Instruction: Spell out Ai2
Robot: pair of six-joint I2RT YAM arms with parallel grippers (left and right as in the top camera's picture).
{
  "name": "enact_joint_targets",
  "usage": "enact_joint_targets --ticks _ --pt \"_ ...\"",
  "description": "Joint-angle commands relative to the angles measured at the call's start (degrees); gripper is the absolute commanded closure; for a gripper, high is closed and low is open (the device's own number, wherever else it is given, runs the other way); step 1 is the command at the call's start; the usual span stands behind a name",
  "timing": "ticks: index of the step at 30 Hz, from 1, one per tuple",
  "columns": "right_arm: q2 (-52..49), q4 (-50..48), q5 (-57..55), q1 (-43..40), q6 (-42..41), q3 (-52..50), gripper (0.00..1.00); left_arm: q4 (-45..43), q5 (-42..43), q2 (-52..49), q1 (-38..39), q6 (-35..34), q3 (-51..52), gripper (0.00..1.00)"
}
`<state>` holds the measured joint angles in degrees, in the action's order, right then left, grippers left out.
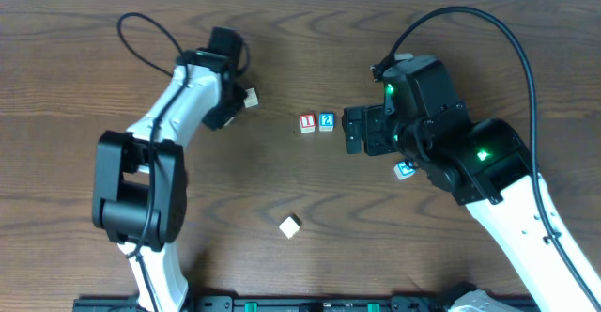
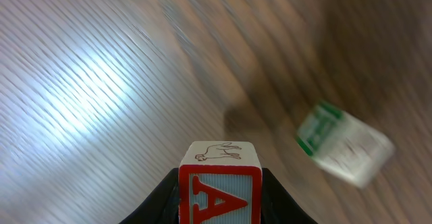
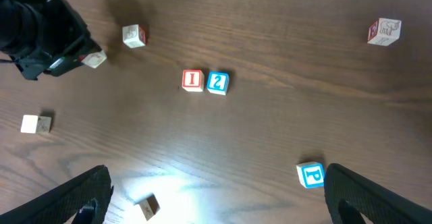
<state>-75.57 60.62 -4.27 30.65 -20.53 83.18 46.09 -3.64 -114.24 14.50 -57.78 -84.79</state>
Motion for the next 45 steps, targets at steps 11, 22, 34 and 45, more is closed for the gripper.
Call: enact_joint_targets --ticks 11,22,34,45 --pt "0.5 3.1 0.2 -0.4 2.6 0.2 0.01 1.5 -3.3 1.4 13.1 -17.0 -1.3 0.94" --pt "0.5 4.3 0.2 -0.4 2.6 0.2 0.01 1.7 -9.2 1.4 16.3 -40.2 -1.3 0.94" --pt "0.5 4.5 0.2 -0.3 2.6 0.2 0.01 -3.3 -5.3 1.1 16.5 -47.7 -1.3 0.94" --pt "0.5 4.7 0.3 -0.3 2.6 0.2 0.01 -3.3 -5.8 0.0 18.2 -47.7 -1.3 0.94"
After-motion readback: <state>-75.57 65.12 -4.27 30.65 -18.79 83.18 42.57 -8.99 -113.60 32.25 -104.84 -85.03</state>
